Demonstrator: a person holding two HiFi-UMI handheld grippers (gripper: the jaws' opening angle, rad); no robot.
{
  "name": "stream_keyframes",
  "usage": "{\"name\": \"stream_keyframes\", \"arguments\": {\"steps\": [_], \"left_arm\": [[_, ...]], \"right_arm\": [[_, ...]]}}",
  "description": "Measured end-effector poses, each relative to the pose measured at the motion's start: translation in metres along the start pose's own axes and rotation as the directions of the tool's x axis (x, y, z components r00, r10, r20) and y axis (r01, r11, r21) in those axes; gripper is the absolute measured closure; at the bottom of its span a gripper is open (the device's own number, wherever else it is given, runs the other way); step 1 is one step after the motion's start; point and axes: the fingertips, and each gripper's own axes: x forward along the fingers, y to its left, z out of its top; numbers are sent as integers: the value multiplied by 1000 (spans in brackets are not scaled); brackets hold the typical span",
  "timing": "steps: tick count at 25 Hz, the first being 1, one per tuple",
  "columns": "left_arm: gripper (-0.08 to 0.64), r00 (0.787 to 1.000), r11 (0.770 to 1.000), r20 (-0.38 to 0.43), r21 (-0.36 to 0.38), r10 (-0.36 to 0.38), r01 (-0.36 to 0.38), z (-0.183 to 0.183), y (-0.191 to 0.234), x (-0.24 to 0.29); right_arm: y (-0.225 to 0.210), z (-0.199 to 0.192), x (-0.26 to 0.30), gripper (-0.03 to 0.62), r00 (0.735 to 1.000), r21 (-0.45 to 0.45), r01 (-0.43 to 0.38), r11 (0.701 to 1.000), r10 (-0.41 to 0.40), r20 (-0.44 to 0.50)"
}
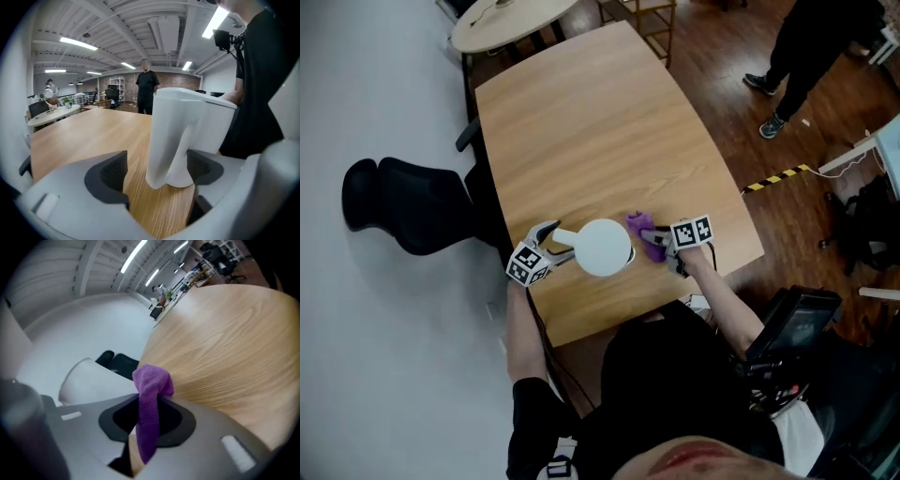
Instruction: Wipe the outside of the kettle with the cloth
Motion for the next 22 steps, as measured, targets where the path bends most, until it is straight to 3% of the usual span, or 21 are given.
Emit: {"name": "stream_keyframes", "arguments": {"steps": [2,3,6,7,9,11,13,15,17,18,19,20,22], "left_arm": [[127,995,995,23,11,-102,101,-7,-13,-20],[200,991,992,29,18,-129,128,-11,-18,-26],[211,995,994,-7,43,-99,100,-4,-35,-20],[291,997,996,-32,55,-74,76,0,-46,-15],[291,998,997,-48,73,-27,30,-2,-76,-12],[291,1000,996,-23,86,3,-1,-12,-98,-8],[232,1000,993,11,118,-12,11,0,-108,14],[142,1000,989,10,148,-24,22,27,-114,35],[176,999,991,-35,130,-20,25,25,-117,46],[193,999,992,-48,128,-10,16,23,-117,46],[248,999,990,-52,138,7,0,23,-116,44],[298,998,988,-51,151,31,-23,23,-114,40],[300,995,986,-52,151,79,-71,18,-115,31]], "right_arm": [[42,-16,7,515,985,34,-117,993,112,130],[62,-23,12,515,971,36,-156,987,146,188],[62,-31,0,515,944,99,-84,992,48,326],[54,-27,-9,517,929,111,-66,992,21,369],[36,-20,-23,520,899,139,-56,989,-11,438],[26,-14,-33,520,881,227,-51,973,-64,469],[29,-8,-37,520,880,388,-23,922,-165,445],[31,1,-42,520,876,469,24,883,-244,415],[27,16,-51,520,861,416,54,908,-253,441],[31,28,-58,522,851,329,43,943,-207,482],[43,42,-64,522,839,196,10,980,-115,531],[65,54,-70,522,822,53,-37,998,0,569],[111,58,-81,522,785,-121,-102,987,155,600]]}}
